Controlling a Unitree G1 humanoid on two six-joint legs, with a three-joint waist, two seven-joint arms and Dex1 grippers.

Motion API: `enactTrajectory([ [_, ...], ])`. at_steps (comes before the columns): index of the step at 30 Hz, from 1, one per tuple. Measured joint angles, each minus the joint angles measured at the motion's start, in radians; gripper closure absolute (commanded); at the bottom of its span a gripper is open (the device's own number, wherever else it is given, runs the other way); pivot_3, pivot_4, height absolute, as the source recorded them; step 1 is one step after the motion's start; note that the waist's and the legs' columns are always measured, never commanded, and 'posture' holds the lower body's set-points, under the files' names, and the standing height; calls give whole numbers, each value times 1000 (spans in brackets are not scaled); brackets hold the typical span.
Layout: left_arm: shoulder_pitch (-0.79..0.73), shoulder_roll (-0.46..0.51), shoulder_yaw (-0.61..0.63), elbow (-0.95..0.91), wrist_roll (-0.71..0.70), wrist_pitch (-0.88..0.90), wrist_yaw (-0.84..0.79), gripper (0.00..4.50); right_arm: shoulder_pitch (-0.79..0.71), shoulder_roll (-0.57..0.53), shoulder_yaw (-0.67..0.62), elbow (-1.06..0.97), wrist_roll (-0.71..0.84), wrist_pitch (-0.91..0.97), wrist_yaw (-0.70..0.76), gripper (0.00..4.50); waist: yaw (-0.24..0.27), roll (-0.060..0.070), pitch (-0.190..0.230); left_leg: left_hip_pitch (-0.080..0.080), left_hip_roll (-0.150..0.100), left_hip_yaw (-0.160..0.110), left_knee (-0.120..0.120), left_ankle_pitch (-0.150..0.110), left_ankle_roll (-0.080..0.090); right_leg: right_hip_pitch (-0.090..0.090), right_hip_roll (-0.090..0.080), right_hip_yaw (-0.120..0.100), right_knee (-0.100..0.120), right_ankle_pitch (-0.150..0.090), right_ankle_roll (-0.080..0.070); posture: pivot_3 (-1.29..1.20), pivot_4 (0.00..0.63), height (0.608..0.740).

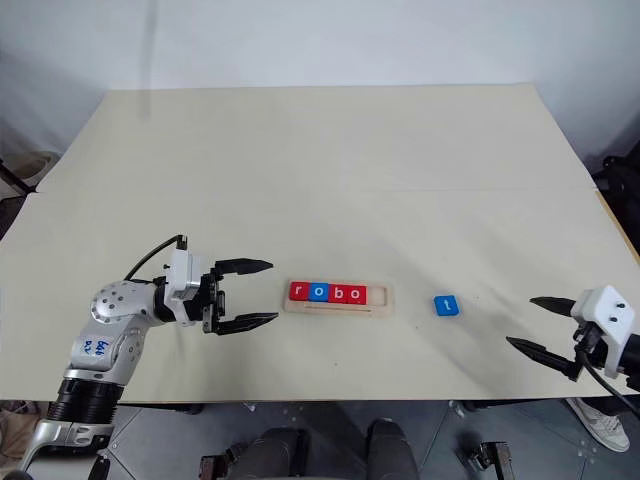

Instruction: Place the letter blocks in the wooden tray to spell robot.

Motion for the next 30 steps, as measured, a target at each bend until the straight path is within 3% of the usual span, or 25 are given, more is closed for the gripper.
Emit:
enactTrajectory([
  [13, 2, 1, 0, -12, 0, -1, 11, 0, -297, -43, 314, -39, -25, 111, 132, 1, 8, 0, 0, -2, 0, -2, 3, 0, 0, 0, -1, -2, -1, 0, 0, 0, 150, 740],
  [17, -1, -3, -5, -18, 1, -1, 15, 0, -426, -43, 433, 38, -96, 92, 169, 1, 5, 0, 0, -2, 0, -2, 3, 0, 0, 0, -1, -1, 0, 0, 0, 0, 150, 740],
  [26, 39, 0, -1, -63, 0, 2, 33, 0, -577, -28, 574, 158, -194, 24, 204, 1, 4, 0, 0, -2, 0, -2, 3, 0, -1, -1, -1, -2, 0, 0, 0, 0, 150, 740],
  [30, 52, 0, -1, -74, 0, 2, 43, 0, -599, -15, 592, 185, -200, 15, 206, 976, 4, 0, 0, -2, 0, -2, 3, 0, -1, -1, -1, -2, 0, 0, 0, 0, 150, 740],
])
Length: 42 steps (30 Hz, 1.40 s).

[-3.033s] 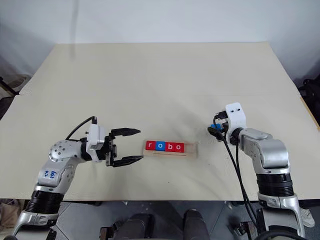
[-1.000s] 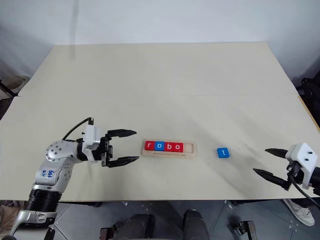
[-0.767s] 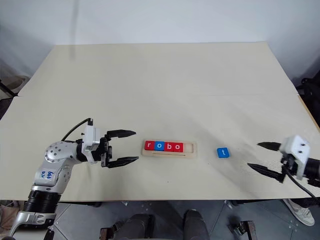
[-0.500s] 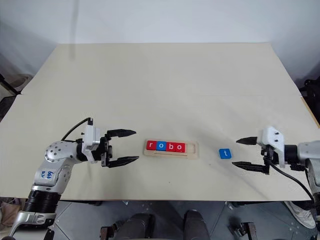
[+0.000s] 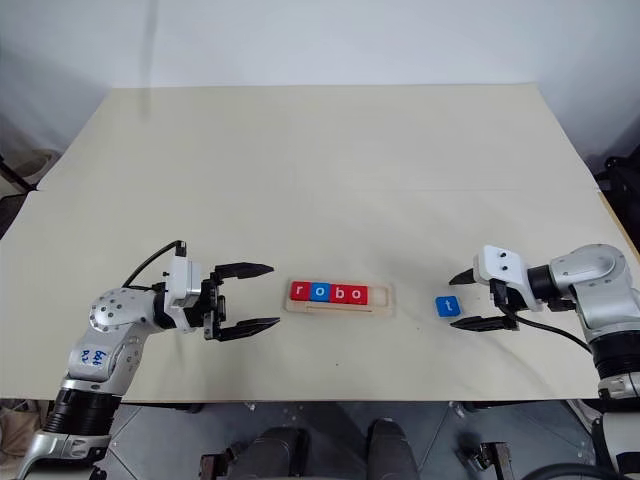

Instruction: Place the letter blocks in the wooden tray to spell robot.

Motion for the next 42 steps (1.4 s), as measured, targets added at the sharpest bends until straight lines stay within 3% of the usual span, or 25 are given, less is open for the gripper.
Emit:
enactTrajectory([
  [6, 9, 0, 0, -1, 0, -1, 10, 0, -23, 8, 14, 18, -30, -40, 0, 2991, 1, 0, 0, 0, 0, 0, 0, 0, 0, 0, 0, 0, 0, 0, 0, 0, 150, 740],
  [12, 9, 0, 1, -1, 0, -5, 11, 0, -22, 19, 15, -18, -16, -4, 2, 3036, 0, 0, 0, 0, 0, 0, 0, 0, 0, 0, 0, 0, 0, 0, 0, 0, 150, 740],
  [19, 10, 0, 1, 4, 0, -23, 6, 0, -23, 37, 14, -321, 86, 287, -26, 3036, 1, 1, 0, -1, 0, -1, 1, 0, -1, -1, 0, 0, 0, 0, 0, 0, 150, 740],
  [25, 10, -9, -2, 12, 0, -37, -2, 0, -56, 126, 82, -469, 76, 478, -131, 3036, 1, 1, 0, -1, 0, -1, 1, 0, -1, -1, 0, 0, 0, 0, 0, 0, 150, 740],
  [42, 9, -16, -2, 32, 0, -50, -3, 0, -63, 172, 157, -422, 13, 444, -177, 3036, -1, 1, 0, -2, 0, -2, 1, -1, -1, -2, 0, -1, 1, 0, 0, 0, 150, 740],
])
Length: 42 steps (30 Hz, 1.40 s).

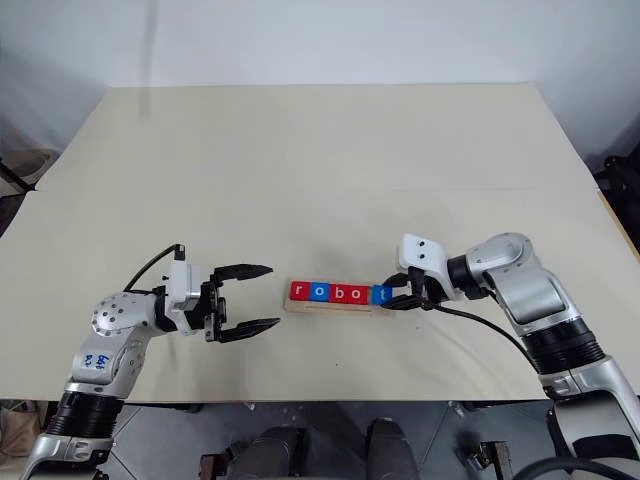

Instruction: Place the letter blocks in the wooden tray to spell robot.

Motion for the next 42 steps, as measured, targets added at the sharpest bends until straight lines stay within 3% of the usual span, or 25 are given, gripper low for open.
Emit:
enactTrajectory([
  [6, 7, -1, 0, 0, 0, 0, 7, 0, -3, 12, 1, 18, -8, -3, -2, 3036, 0, 0, 0, 0, 0, 0, 0, 0, 0, 0, 0, 0, 0, 0, 0, 0, 150, 740],
  [14, 14, -1, 0, -5, 0, 0, 15, 0, -8, 18, -1, 31, -9, -21, -2, 335, 0, 0, 0, 0, 0, 0, 0, 0, 0, 0, 0, 0, 0, 0, 0, 0, 150, 740],
  [24, 17, 0, 2, -9, 0, 0, 13, 0, 50, -51, -128, -57, 95, 45, 25, 335, 4, 0, 0, 0, 0, 0, 0, 0, 0, 1, 0, 0, -1, 0, 0, 0, 150, 740],
  [27, 16, 1, 2, -8, 0, 0, 12, 0, 85, -51, -134, -61, 112, 52, 15, 943, 3, 0, 0, 0, 0, 0, 0, 0, 0, 1, 0, 0, -1, 0, 0, 0, 150, 740],
  [37, -8, 1, 1, 7, 0, 1, 2, 0, 97, -32, -121, -46, 74, 22, -63, 4384, 1, 0, 0, 0, 0, 0, 0, 0, 0, 0, 0, 0, 0, 0, 0, 0, 150, 740],
  [42, -9, 1, 1, 9, 0, 1, 1, 0, 96, -7, -97, -45, 69, 24, -70, 4450, 0, 0, 0, 0, 0, 0, 0, 0, 0, 0, 0, 0, 0, 0, 0, 0, 150, 740],
])
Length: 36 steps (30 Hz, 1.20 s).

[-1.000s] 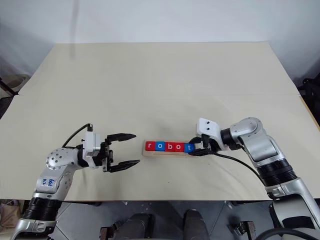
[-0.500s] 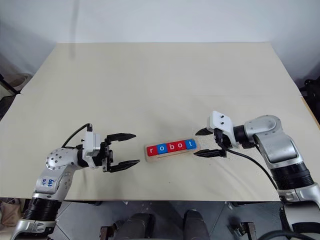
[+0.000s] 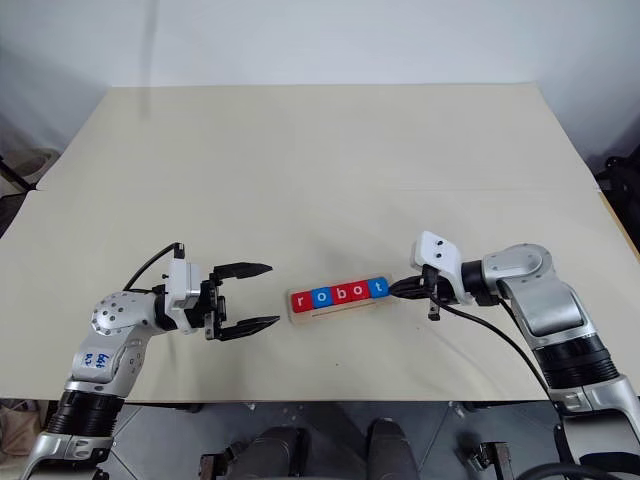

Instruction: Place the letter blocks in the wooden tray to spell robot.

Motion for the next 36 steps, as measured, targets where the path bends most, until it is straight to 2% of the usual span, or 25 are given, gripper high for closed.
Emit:
enactTrajectory([
  [16, 13, 1, 0, -2, 0, 0, 14, 0, -18, 24, 16, 22, -5, 21, -11, 4450, 0, 0, 0, 0, 0, 0, 0, 0, 0, 0, 0, 0, 0, 0, 0, 0, 150, 740],
  [21, 20, 3, 1, -10, 0, 1, 21, 0, -33, 19, 4, 29, 42, 31, 32, 4450, 0, 0, 0, 0, 0, 0, 0, 0, 0, 0, 0, 0, 0, 0, 0, 0, 150, 740],
  [24, 23, 8, 1, -12, 0, 2, 25, 0, -95, 24, -5, 102, 33, -6, 16, 4450, -2, 0, 0, 0, 0, 0, 0, 0, 0, 0, 0, 0, 0, 0, 0, 0, 150, 740],
  [27, 24, 11, 2, -16, 0, 2, 28, 0, -174, 79, -19, 224, -3, -57, -45, 4450, -4, 0, 0, 0, 0, 0, 0, 0, 0, 0, 0, 0, 0, 0, 0, 0, 150, 740],
  [36, 28, 12, 2, -37, 0, 10, 43, 0, -256, 191, 35, 448, -93, -203, -65, 4450, -3, 0, 0, 0, 0, 0, 0, 0, 0, 0, 0, 0, 0, 0, 0, 0, 150, 740],
])
